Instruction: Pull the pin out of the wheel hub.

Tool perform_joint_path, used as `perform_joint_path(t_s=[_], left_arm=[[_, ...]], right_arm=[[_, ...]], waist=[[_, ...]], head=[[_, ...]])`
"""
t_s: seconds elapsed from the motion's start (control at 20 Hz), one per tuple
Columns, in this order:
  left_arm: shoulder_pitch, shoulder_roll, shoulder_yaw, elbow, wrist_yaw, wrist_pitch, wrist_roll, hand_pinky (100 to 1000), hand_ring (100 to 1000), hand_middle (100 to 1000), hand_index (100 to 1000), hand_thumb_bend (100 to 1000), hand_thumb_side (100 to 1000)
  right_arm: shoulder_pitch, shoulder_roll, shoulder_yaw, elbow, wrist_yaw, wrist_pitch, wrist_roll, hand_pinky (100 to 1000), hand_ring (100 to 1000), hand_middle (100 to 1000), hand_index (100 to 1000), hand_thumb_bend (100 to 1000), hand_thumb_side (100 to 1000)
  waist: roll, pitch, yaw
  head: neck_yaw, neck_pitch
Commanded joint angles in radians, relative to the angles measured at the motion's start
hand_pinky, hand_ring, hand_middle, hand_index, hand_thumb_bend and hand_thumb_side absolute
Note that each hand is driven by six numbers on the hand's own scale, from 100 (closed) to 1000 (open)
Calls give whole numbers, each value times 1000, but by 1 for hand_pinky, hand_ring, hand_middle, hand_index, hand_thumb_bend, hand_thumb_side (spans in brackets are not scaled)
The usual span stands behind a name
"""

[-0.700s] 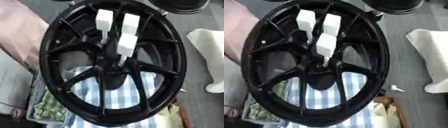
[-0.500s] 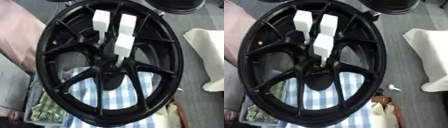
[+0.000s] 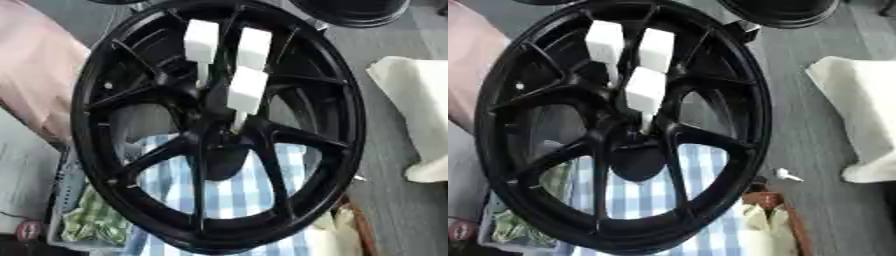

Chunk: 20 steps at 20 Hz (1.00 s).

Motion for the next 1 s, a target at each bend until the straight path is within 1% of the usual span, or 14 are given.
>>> perform_joint_path(t_s=[0.05, 0.15, 0.3, 0.45, 0.5, 0.6, 0.75, 0.85, 1.0], left_arm=[[-45, 86, -41, -15, -157, -14, -264, 820, 834, 792, 875, 543, 643], [-84, 97, -75, -9, -213, -45, -403, 831, 839, 795, 884, 558, 626], [-151, 98, -131, 6, -261, -96, -571, 845, 847, 802, 891, 561, 618], [-226, 81, -187, 35, -292, -127, -725, 859, 852, 811, 898, 565, 619], [-249, 73, -207, 47, -298, -134, -751, 859, 853, 812, 899, 567, 620], [-286, 57, -248, 75, -306, -145, -771, 862, 856, 816, 904, 576, 605], [-328, 32, -305, 116, -327, -157, -776, 867, 857, 813, 903, 606, 533], [-352, 11, -338, 138, -347, -165, -777, 870, 856, 812, 899, 624, 486], [-395, -30, -378, 177, -374, -169, -777, 870, 853, 804, 891, 643, 440]], right_arm=[[-8, -45, -5, 3, 10, -1, 7, 816, 774, 679, 739, 100, 377], [-6, -47, -3, 6, 12, -1, 10, 816, 774, 679, 739, 100, 378], [-3, -50, 1, 10, 19, -1, 13, 816, 774, 679, 738, 100, 375], [-5, -51, 4, 11, 23, -3, 17, 816, 774, 679, 738, 100, 372], [-6, -52, 4, 12, 24, -3, 17, 816, 774, 679, 738, 100, 373], [-5, -53, 6, 13, 26, -4, 19, 816, 774, 679, 738, 100, 374], [-7, -52, 6, 14, 25, -5, 20, 816, 774, 679, 738, 100, 374], [-8, -51, 5, 13, 25, -6, 19, 816, 774, 679, 738, 100, 374], [-9, -48, 6, 14, 24, -6, 20, 816, 774, 679, 738, 100, 375]], waist=[[8, -30, -3], [12, -32, -5], [18, -36, -6], [24, -40, -7], [26, -40, -7], [28, -41, -6], [30, -41, -7], [29, -40, -8], [28, -40, -11]], head=[[-4, 5], [-6, 5], [-7, 7], [-6, 14], [-7, 17], [-8, 18], [-13, 14], [-26, 2], [-41, -21]])
